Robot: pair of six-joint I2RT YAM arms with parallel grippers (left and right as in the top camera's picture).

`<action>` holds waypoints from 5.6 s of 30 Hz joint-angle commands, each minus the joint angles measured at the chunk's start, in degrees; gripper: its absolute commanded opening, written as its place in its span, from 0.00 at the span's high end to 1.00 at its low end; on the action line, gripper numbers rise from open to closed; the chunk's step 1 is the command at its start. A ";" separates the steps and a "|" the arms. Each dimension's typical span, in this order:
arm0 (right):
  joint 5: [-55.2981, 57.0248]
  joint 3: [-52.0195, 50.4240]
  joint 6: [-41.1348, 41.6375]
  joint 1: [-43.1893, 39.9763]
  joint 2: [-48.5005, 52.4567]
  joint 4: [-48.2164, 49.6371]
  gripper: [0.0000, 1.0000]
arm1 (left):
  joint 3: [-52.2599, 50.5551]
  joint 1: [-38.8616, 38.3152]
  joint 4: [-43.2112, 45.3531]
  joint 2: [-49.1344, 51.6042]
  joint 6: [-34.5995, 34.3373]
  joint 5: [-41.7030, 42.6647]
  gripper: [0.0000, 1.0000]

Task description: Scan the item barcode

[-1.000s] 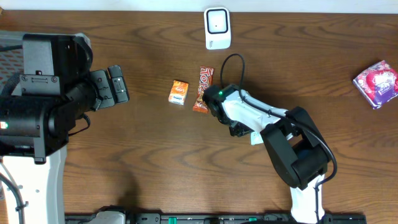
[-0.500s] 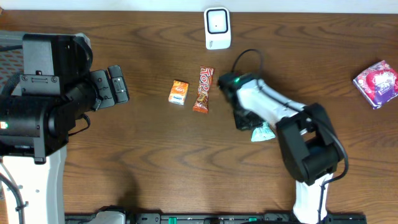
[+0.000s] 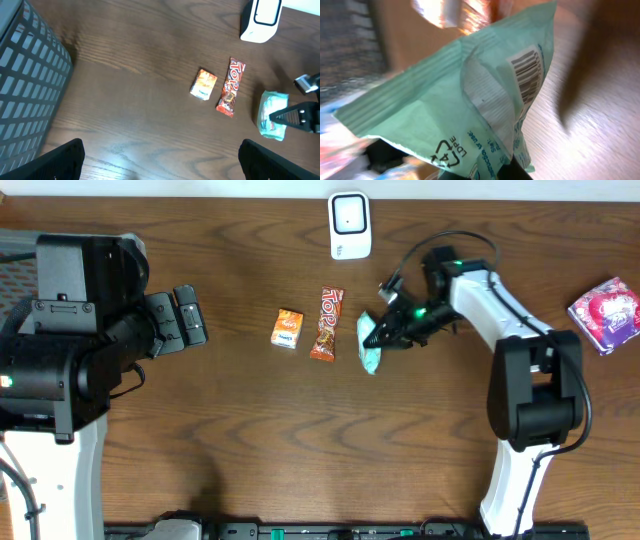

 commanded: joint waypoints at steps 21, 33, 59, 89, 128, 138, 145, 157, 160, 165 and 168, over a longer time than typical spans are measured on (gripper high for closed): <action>29.42 0.70 8.66 -8.76 0.59 -9.73 0.46 | 0.15 0.24 -0.04 -0.02 0.55 -0.31 0.02; 28.17 3.04 5.38 -3.10 0.59 -14.21 0.27 | 0.15 0.24 -0.04 -0.02 0.55 -0.31 0.02; 17.66 9.88 19.21 2.93 0.57 8.20 0.99 | 0.15 0.24 -0.04 -0.02 0.55 -0.31 0.02; 16.09 12.48 55.76 3.52 10.43 65.94 0.99 | 0.13 0.24 -0.04 -0.02 0.55 -0.31 0.02; 43.45 12.94 15.65 -48.26 -4.90 5.90 0.99 | 0.15 0.24 -0.04 -0.02 0.55 -0.31 0.02; 53.72 12.94 15.67 -49.81 -4.90 5.70 0.99 | 0.15 0.24 -0.04 -0.02 0.55 -0.31 0.02; 55.91 12.94 15.69 -51.32 -4.87 5.20 0.99 | 0.15 0.24 -0.04 -0.02 0.55 -0.31 0.02; 59.49 12.13 16.09 -52.87 -3.93 4.50 0.99 | 0.15 0.24 -0.04 -0.02 0.55 -0.31 0.02; 62.16 12.13 16.09 -52.89 -2.93 4.28 0.99 | 0.15 0.24 -0.04 -0.02 0.55 -0.31 0.02; 60.76 12.13 16.09 -52.92 -0.70 4.55 0.99 | 0.15 0.24 -0.04 -0.02 0.55 -0.31 0.02; 55.23 12.13 16.09 -52.92 0.11 5.79 0.99 | 0.15 0.24 -0.04 -0.02 0.55 -0.31 0.02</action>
